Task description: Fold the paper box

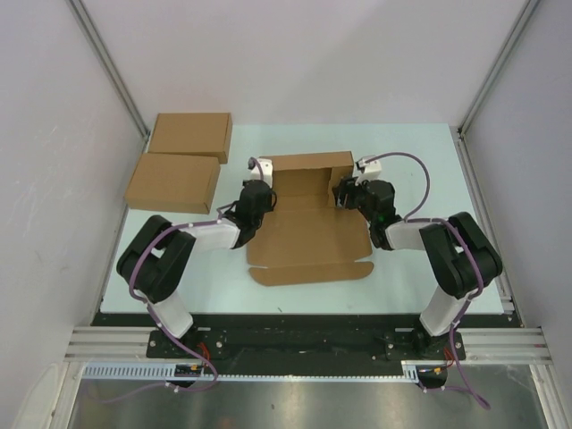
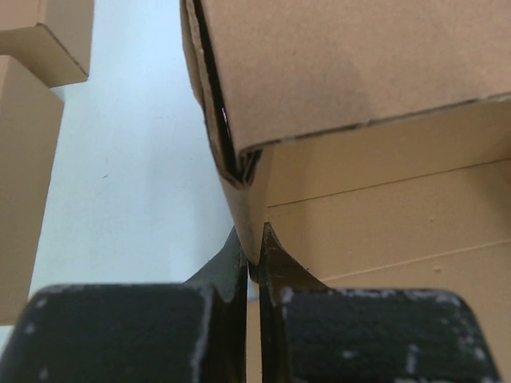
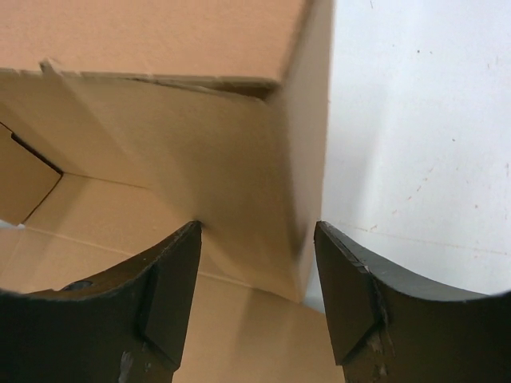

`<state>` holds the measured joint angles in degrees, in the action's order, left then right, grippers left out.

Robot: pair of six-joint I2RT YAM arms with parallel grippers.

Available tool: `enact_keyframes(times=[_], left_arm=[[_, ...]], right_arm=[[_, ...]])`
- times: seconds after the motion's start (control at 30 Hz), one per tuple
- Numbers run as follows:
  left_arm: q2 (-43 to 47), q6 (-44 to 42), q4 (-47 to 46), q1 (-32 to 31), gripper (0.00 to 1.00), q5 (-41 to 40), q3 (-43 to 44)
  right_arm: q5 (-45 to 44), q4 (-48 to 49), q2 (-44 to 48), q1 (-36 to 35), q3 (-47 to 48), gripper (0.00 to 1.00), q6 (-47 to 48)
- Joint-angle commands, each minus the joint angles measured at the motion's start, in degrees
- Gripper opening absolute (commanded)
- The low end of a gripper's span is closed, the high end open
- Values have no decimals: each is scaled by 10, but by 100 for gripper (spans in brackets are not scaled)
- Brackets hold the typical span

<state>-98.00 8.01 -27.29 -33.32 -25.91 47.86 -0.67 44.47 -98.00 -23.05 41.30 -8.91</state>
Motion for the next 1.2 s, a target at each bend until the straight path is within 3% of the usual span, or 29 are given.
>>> enact_keyframes(times=[0.0,0.33,0.43,0.67,1.07,1.17], left_arm=[[-2,-41,29,-9,0,103,24],[-4,-48,55,-1,0,181,37],[-5,-48,58,3,0,191,41],[-11,-48,65,6,0,201,53],[-21,-39,64,8,0,208,65],[-19,-37,67,8,0,213,71]], right_arm=[[-5,69,-23,-1,37,65,17],[-5,70,-66,33,77,62,-6],[0,62,-75,40,91,53,-8],[0,44,-86,43,103,24,-3],[-21,16,-90,41,104,0,13],[-31,-2,-91,38,110,0,13]])
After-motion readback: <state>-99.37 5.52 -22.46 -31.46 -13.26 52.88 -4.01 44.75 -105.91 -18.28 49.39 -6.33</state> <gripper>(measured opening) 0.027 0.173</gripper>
